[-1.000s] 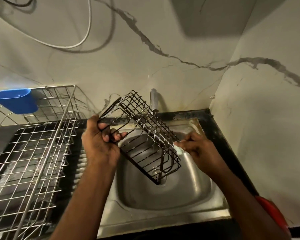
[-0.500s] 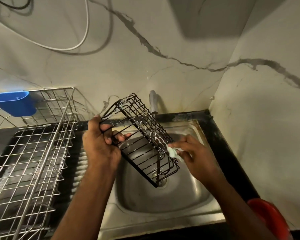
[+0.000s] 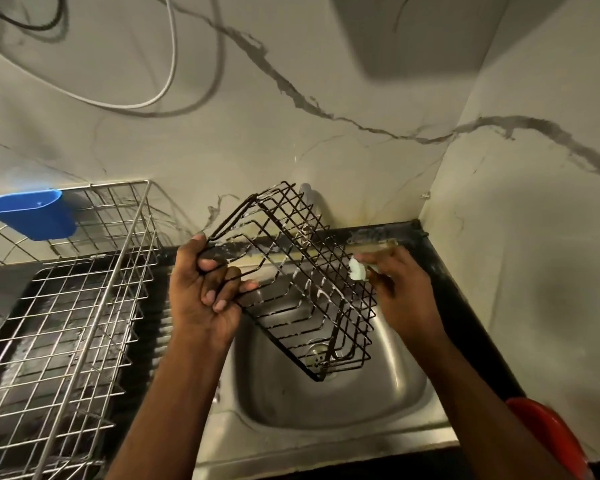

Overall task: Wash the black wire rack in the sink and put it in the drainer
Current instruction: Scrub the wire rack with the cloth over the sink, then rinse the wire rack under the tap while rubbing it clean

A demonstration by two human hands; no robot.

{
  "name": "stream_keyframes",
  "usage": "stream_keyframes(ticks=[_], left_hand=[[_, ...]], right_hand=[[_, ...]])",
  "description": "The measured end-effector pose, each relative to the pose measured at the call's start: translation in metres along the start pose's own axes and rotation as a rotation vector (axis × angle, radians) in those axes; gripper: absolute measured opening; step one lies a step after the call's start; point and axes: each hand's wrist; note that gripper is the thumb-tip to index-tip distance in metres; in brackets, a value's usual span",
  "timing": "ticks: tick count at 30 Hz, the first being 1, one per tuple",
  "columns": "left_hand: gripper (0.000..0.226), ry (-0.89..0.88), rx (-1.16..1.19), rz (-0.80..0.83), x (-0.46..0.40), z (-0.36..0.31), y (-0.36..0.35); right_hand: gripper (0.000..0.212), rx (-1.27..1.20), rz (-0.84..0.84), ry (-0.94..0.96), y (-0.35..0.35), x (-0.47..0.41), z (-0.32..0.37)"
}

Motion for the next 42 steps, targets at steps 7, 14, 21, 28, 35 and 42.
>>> stream_keyframes(ticks=[7,14,21,28,35,42], left_hand=[[0.051,0.014,-0.021,-0.004,0.003,0.012,-0.005],[0.057,0.035,-0.118,0.093,0.012,0.052,-0.036],[0.059,0.046,-0.227,0.198,0.022,0.100,-0.056],[0.055,0.016,-0.394,0.355,0.032,0.160,-0.074],[0.061,0.046,-0.419,0.424,0.057,0.196,-0.116],[0.063,0.068,-0.466,0.491,0.069,0.218,-0.132]], right_hand=[[0.027,0.071,-0.040,-0.152,0.011,0.008,-0.022],[0.024,0.338,0.078,-0.160,0.026,0.024,-0.056],[0.028,0.251,-0.043,-0.333,0.073,0.061,-0.096],[0.027,0.238,-0.176,-0.437,0.127,0.107,-0.123],[0.023,0.334,-0.147,-0.454,0.167,0.135,-0.126],[0.027,0.370,-0.028,-0.540,0.175,0.155,-0.140]])
Point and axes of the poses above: each hand's wrist, its own x-axis away from the middle knuckle, its own y-axis out of the back of the hand, z = x × y, and after that the axes turned 8 degrees about -y, right-handed
